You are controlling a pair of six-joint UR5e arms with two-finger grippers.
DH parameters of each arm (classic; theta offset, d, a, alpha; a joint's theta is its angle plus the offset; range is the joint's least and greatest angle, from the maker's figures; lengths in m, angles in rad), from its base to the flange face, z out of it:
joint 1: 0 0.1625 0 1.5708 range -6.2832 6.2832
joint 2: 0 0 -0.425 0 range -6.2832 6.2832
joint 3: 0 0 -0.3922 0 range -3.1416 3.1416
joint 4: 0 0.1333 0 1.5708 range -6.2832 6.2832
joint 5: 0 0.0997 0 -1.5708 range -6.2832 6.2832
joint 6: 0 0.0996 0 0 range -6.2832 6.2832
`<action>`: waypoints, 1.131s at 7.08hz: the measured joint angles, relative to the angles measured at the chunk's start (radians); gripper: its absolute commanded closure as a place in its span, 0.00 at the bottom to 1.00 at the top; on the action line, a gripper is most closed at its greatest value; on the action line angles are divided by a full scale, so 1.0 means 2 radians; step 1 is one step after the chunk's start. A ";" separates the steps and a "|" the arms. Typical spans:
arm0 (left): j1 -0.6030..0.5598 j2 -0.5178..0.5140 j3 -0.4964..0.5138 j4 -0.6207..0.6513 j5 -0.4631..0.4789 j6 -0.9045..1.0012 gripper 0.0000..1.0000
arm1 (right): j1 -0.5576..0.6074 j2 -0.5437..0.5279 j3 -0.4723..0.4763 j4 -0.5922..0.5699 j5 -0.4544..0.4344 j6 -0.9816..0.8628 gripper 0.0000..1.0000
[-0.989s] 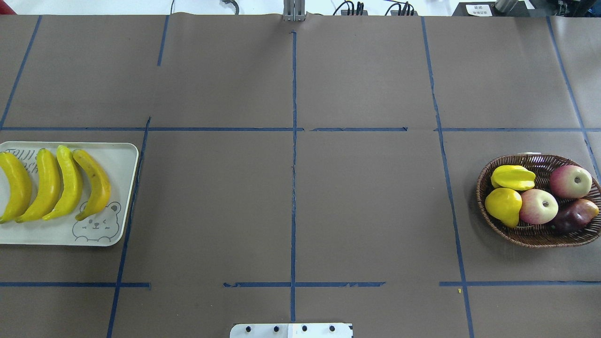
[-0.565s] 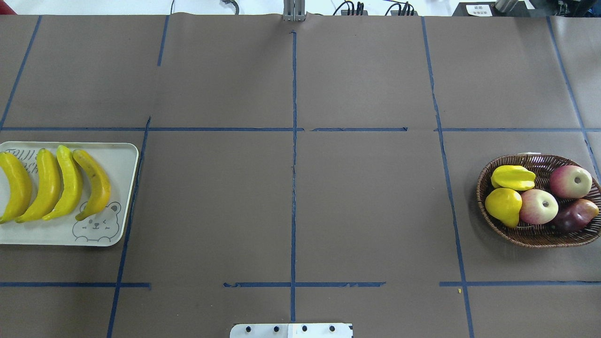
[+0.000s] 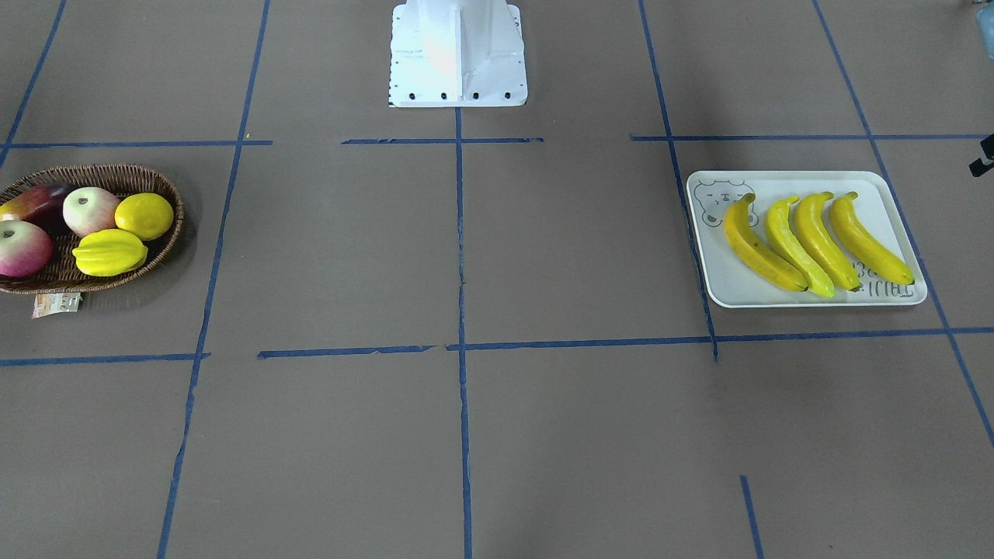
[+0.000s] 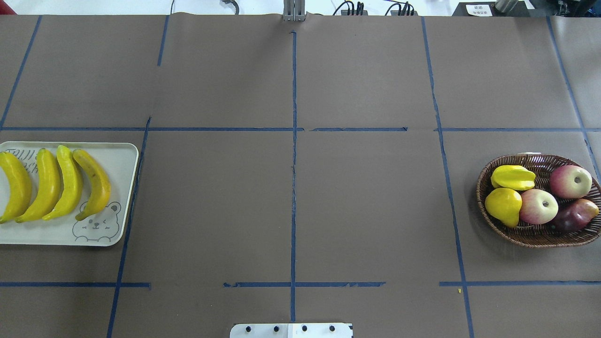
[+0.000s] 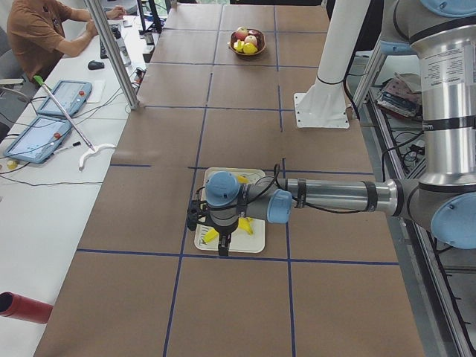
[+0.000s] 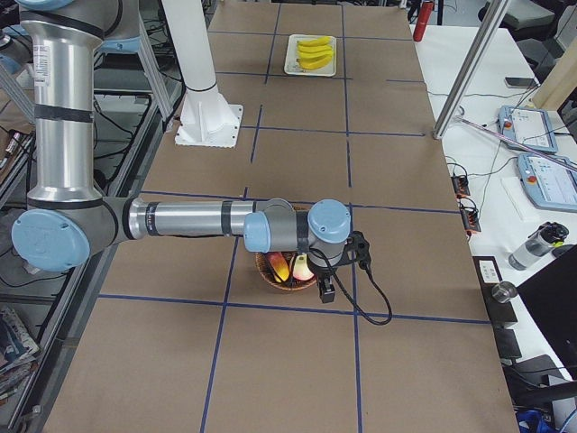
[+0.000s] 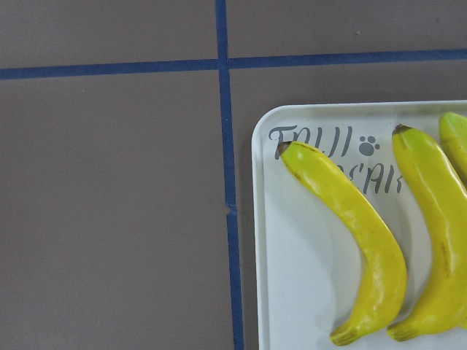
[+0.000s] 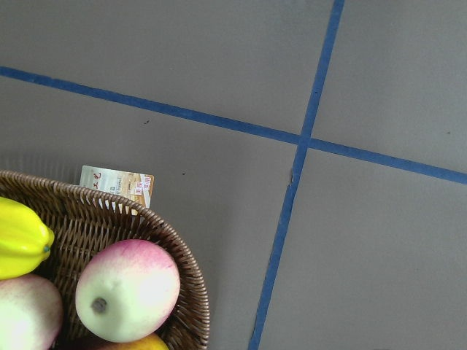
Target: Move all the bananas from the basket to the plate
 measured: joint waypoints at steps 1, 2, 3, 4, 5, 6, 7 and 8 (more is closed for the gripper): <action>-0.006 -0.002 0.002 0.002 -0.004 0.001 0.00 | 0.003 -0.001 0.000 0.000 0.002 0.000 0.00; -0.010 -0.003 0.003 0.006 -0.007 0.001 0.00 | 0.005 -0.001 -0.001 0.000 0.002 0.001 0.00; -0.012 -0.003 0.005 0.015 -0.007 0.011 0.00 | 0.005 -0.002 -0.001 0.001 0.002 0.001 0.00; -0.019 -0.005 0.006 0.038 -0.008 0.043 0.00 | 0.007 -0.002 -0.002 0.001 0.002 0.001 0.00; -0.035 -0.012 0.006 0.077 -0.007 0.083 0.00 | 0.008 -0.002 -0.002 0.001 0.003 0.001 0.00; -0.050 -0.023 0.006 0.110 -0.007 0.111 0.00 | 0.009 -0.002 -0.002 0.000 0.003 0.001 0.00; -0.057 -0.031 0.007 0.125 -0.006 0.123 0.00 | 0.011 -0.002 -0.005 0.000 0.003 0.001 0.00; -0.061 -0.035 0.007 0.131 -0.005 0.127 0.00 | 0.012 -0.002 -0.013 0.000 0.005 0.001 0.00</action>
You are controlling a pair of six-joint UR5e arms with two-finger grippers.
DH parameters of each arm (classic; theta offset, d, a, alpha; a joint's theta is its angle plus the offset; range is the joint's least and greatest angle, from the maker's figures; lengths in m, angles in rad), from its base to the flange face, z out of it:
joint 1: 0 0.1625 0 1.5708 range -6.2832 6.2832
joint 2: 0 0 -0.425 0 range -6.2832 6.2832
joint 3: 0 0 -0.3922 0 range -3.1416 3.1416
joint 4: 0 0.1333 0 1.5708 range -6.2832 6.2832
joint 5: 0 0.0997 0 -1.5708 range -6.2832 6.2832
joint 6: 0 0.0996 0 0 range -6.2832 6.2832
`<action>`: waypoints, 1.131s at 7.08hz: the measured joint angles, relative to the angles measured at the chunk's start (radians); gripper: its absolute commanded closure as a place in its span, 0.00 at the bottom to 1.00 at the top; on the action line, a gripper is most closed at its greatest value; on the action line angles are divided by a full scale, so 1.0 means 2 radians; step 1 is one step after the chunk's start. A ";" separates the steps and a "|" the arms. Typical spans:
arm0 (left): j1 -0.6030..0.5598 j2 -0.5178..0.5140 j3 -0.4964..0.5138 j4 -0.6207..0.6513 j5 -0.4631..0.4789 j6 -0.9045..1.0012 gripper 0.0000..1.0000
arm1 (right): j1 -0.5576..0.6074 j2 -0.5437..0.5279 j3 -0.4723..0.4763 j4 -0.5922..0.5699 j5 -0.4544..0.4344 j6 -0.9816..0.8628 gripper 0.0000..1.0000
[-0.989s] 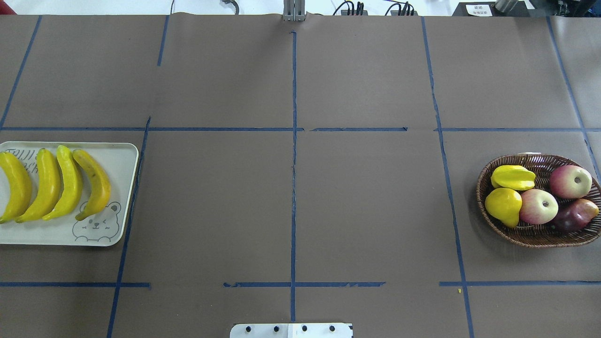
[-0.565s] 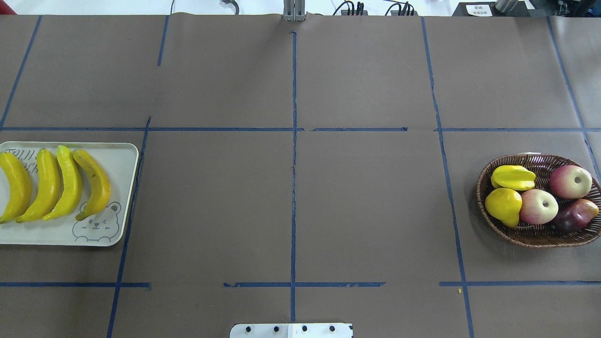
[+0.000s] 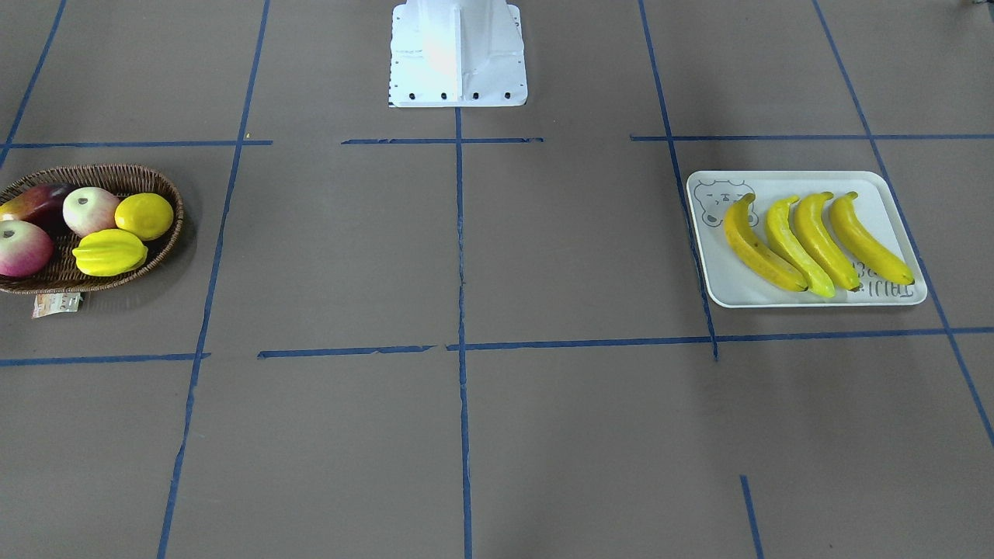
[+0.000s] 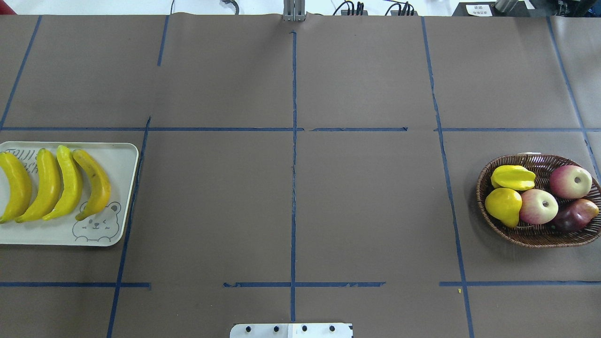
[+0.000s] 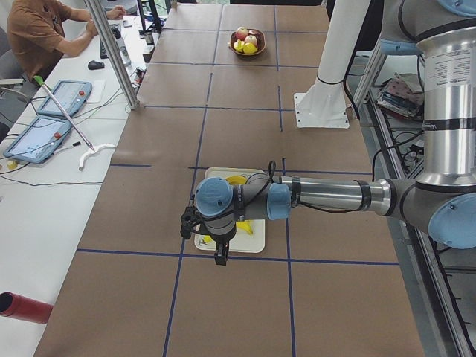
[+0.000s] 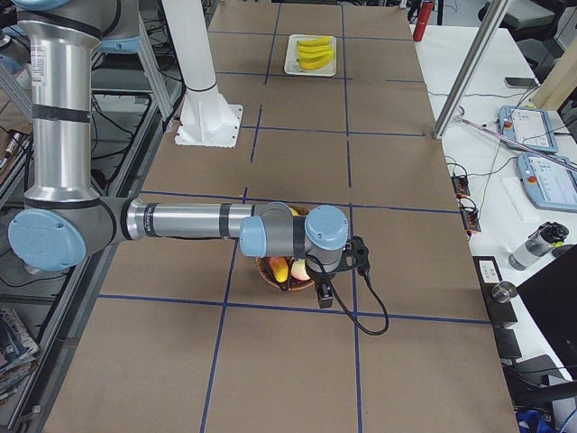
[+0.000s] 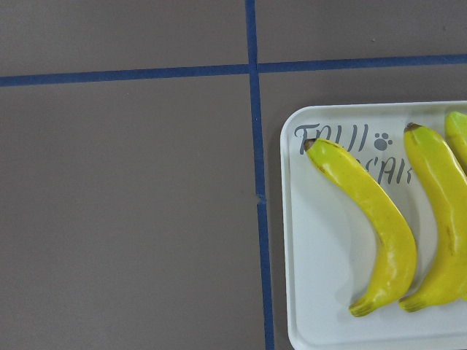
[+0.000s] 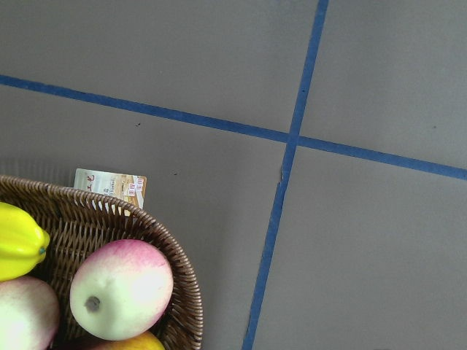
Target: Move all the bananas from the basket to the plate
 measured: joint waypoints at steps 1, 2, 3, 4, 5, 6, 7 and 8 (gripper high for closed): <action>-0.001 -0.002 0.000 0.002 0.000 0.001 0.00 | 0.003 0.000 -0.012 0.000 0.004 0.000 0.00; -0.001 -0.003 0.000 0.002 -0.001 0.000 0.00 | 0.007 0.000 -0.021 0.000 0.007 0.000 0.00; -0.002 -0.003 0.000 0.002 -0.001 -0.001 0.00 | 0.010 0.001 -0.024 0.000 0.008 0.001 0.00; -0.002 -0.004 0.000 0.002 -0.002 -0.002 0.00 | 0.013 0.004 -0.024 0.000 0.009 0.002 0.00; -0.002 -0.004 0.000 0.003 -0.002 -0.002 0.00 | 0.017 0.005 -0.019 -0.002 0.009 0.008 0.00; -0.002 -0.004 0.001 0.003 -0.002 -0.002 0.00 | 0.019 0.006 -0.012 -0.004 0.010 0.020 0.00; -0.002 -0.004 0.002 0.002 -0.002 -0.002 0.00 | 0.021 0.005 -0.007 -0.004 0.010 0.029 0.00; -0.002 -0.004 0.004 0.001 -0.002 -0.003 0.00 | 0.021 0.004 -0.005 -0.004 0.010 0.033 0.00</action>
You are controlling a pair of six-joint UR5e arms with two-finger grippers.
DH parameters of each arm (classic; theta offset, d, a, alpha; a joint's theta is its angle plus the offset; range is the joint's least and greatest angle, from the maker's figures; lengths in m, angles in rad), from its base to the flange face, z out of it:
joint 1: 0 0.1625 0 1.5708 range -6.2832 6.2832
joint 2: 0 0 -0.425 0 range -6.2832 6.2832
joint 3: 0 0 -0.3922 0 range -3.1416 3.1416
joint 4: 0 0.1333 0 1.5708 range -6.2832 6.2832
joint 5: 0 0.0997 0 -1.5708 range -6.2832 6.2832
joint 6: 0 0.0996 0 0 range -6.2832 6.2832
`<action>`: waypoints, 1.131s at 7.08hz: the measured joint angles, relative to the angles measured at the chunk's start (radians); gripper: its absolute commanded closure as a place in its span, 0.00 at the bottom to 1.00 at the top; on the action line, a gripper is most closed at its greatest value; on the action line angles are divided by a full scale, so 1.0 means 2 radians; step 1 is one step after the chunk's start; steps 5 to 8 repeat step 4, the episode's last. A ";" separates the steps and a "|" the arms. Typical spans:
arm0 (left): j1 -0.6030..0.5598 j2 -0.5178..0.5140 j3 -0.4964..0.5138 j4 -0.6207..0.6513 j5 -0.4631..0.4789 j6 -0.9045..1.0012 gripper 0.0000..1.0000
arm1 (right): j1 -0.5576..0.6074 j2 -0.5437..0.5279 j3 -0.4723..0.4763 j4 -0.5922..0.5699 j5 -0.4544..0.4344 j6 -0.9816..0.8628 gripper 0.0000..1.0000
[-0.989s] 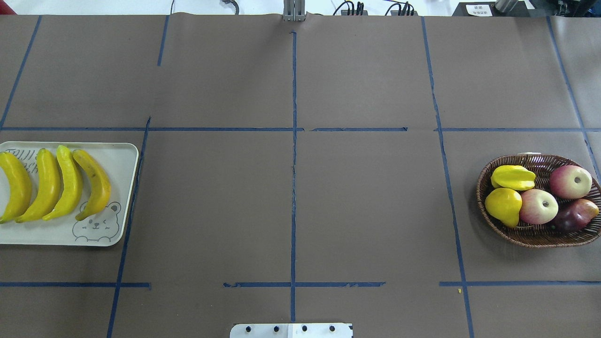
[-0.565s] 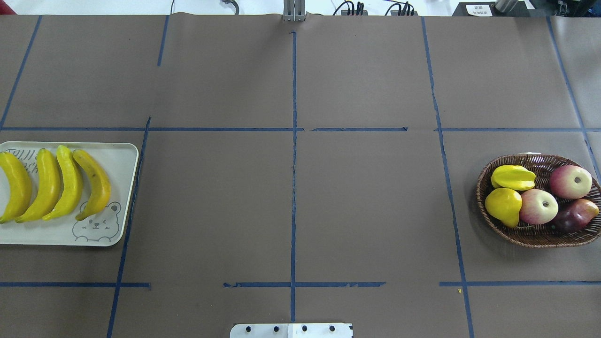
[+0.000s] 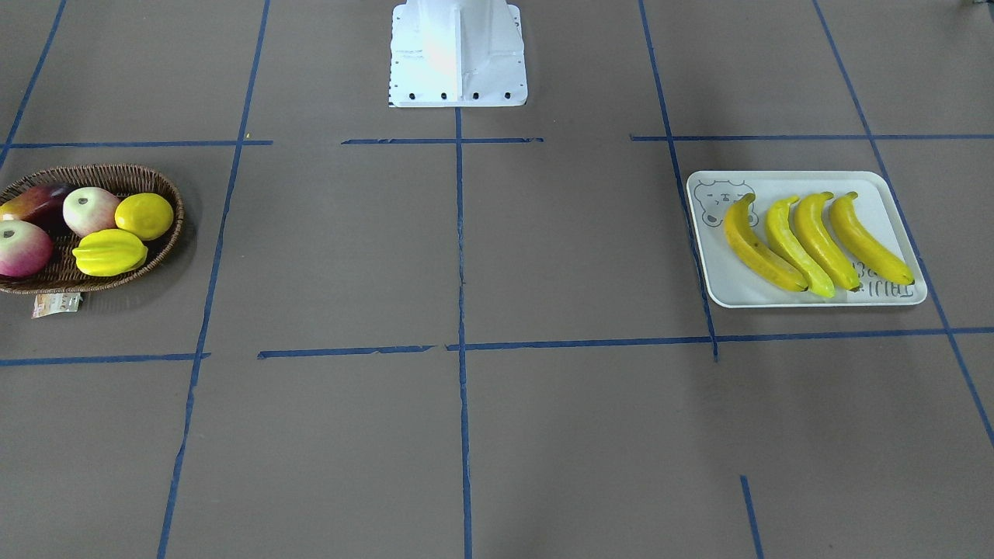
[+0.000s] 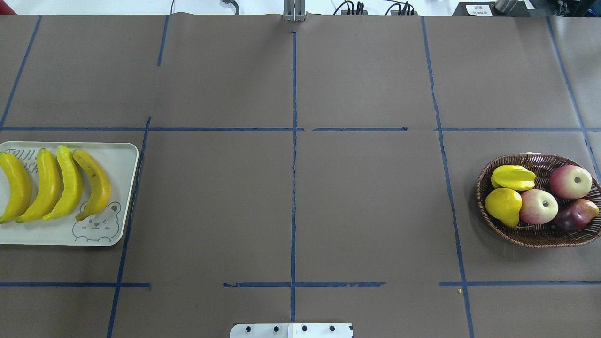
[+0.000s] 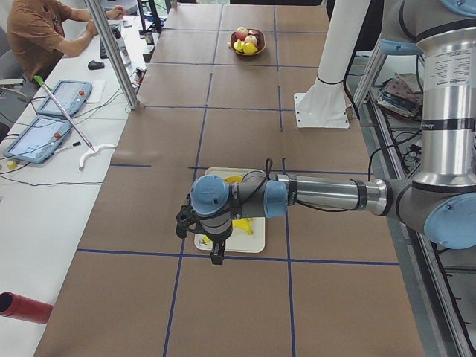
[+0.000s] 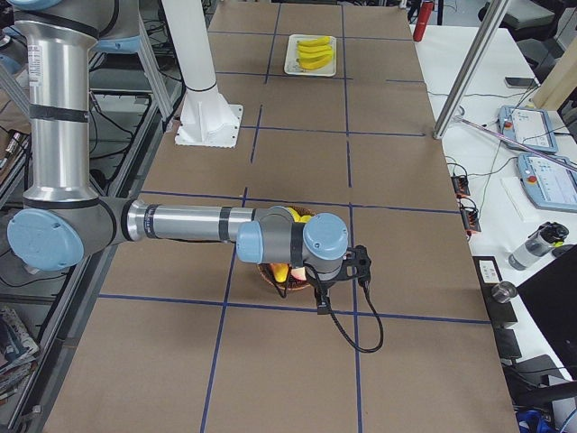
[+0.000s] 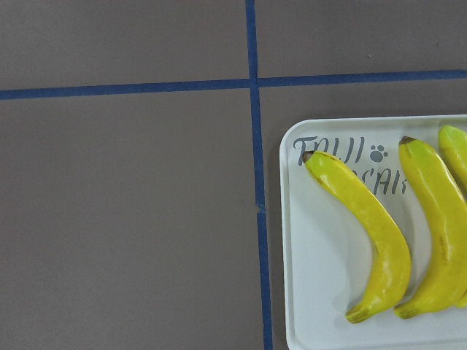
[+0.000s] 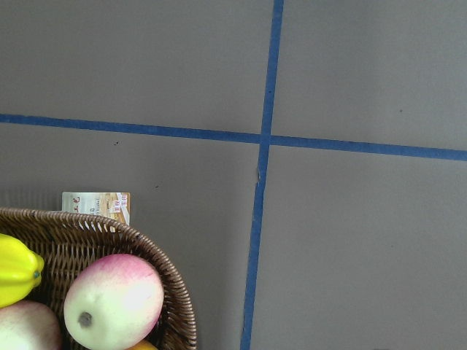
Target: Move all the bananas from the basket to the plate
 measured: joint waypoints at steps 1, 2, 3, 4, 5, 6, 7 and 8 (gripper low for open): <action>0.000 0.000 0.002 -0.002 0.000 0.000 0.00 | 0.000 0.000 0.000 0.001 -0.001 0.001 0.00; 0.001 0.000 0.005 -0.003 0.000 0.000 0.00 | 0.000 -0.001 0.000 0.002 -0.001 0.001 0.00; 0.001 0.000 0.006 -0.004 0.000 0.000 0.00 | 0.000 -0.002 0.000 0.003 -0.001 0.002 0.00; 0.001 0.000 0.006 -0.004 0.000 0.000 0.00 | 0.001 -0.003 0.000 0.003 -0.001 0.002 0.00; 0.001 0.000 0.006 -0.004 0.000 0.000 0.00 | 0.001 -0.003 0.000 0.003 -0.001 0.002 0.00; 0.001 0.000 0.006 -0.004 0.000 0.000 0.00 | 0.001 -0.003 0.000 0.003 -0.001 0.002 0.00; 0.001 0.000 0.006 -0.004 0.000 0.000 0.00 | 0.001 -0.003 0.000 0.003 -0.001 0.002 0.00; 0.001 0.000 0.006 -0.004 0.000 0.000 0.00 | 0.001 -0.003 0.000 0.003 -0.001 0.002 0.00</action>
